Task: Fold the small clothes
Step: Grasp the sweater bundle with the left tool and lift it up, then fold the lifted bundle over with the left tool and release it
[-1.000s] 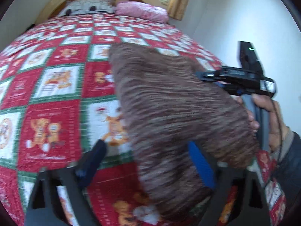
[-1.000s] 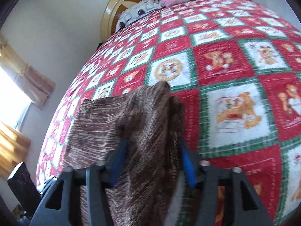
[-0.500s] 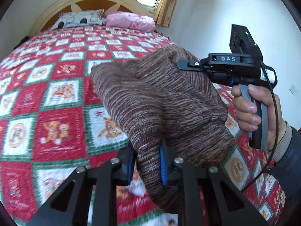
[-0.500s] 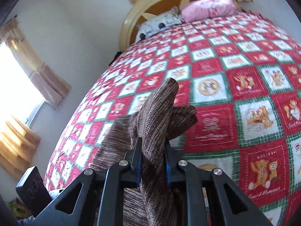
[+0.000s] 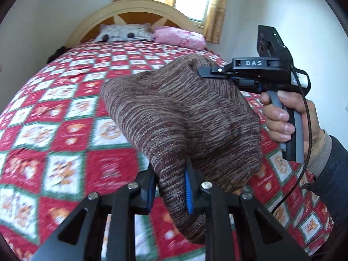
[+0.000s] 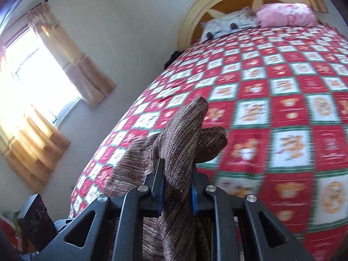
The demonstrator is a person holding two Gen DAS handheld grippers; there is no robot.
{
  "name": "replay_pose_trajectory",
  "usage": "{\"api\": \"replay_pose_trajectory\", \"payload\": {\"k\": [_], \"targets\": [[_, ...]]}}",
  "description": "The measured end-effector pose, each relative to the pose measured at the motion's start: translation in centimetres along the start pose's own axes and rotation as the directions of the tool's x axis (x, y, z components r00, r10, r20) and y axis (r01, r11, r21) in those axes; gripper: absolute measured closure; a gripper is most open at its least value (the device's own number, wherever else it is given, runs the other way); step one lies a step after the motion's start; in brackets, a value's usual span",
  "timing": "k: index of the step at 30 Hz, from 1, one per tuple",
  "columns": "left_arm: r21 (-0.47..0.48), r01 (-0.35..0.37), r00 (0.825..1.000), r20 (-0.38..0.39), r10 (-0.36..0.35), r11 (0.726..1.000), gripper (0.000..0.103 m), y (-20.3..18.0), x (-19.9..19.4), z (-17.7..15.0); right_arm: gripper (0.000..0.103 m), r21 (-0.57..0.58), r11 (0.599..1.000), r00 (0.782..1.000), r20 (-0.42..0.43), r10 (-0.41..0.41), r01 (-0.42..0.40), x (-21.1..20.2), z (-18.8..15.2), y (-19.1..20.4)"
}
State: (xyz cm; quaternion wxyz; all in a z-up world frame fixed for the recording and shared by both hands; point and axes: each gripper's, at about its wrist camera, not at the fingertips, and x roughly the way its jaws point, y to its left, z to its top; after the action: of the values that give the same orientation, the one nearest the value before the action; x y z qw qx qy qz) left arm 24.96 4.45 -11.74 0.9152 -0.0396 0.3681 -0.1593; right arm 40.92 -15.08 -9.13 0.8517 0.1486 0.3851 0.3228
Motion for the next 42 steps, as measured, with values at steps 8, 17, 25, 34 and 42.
{"api": "replay_pose_trajectory", "payload": {"k": [8, 17, 25, 34, 42], "targets": [[-0.070, -0.081, 0.996, 0.032, 0.083, 0.994, 0.080, 4.9, -4.7, -2.4, 0.085, -0.066, 0.995, 0.996, -0.063, 0.065, -0.069, 5.4, -0.5, 7.6], [-0.167, -0.140, 0.988, 0.045, 0.150, 0.976, 0.080, 9.8, -7.9, -5.4, 0.085, -0.096, 0.989, 0.985, -0.138, 0.102, -0.116, 11.5, -2.4, 13.5], [-0.233, -0.159, 0.986, 0.018, 0.168, 0.959, 0.080, 12.9, -8.5, -7.7, 0.085, -0.105, 0.986, 0.973, -0.206, 0.105, -0.129, 16.1, -4.0, 15.7], [-0.274, -0.175, 0.984, -0.024, 0.175, 0.946, 0.080, 14.7, -7.3, -9.9, 0.085, -0.106, 0.992, 0.964, -0.264, 0.043, -0.073, 20.0, -5.1, 15.2], [-0.268, -0.233, 0.972, -0.082, 0.219, 0.935, 0.053, 15.0, -5.4, -12.1, 0.074, -0.105, 0.994, 0.961, -0.269, -0.069, 0.042, 21.3, -5.7, 13.0]]}}
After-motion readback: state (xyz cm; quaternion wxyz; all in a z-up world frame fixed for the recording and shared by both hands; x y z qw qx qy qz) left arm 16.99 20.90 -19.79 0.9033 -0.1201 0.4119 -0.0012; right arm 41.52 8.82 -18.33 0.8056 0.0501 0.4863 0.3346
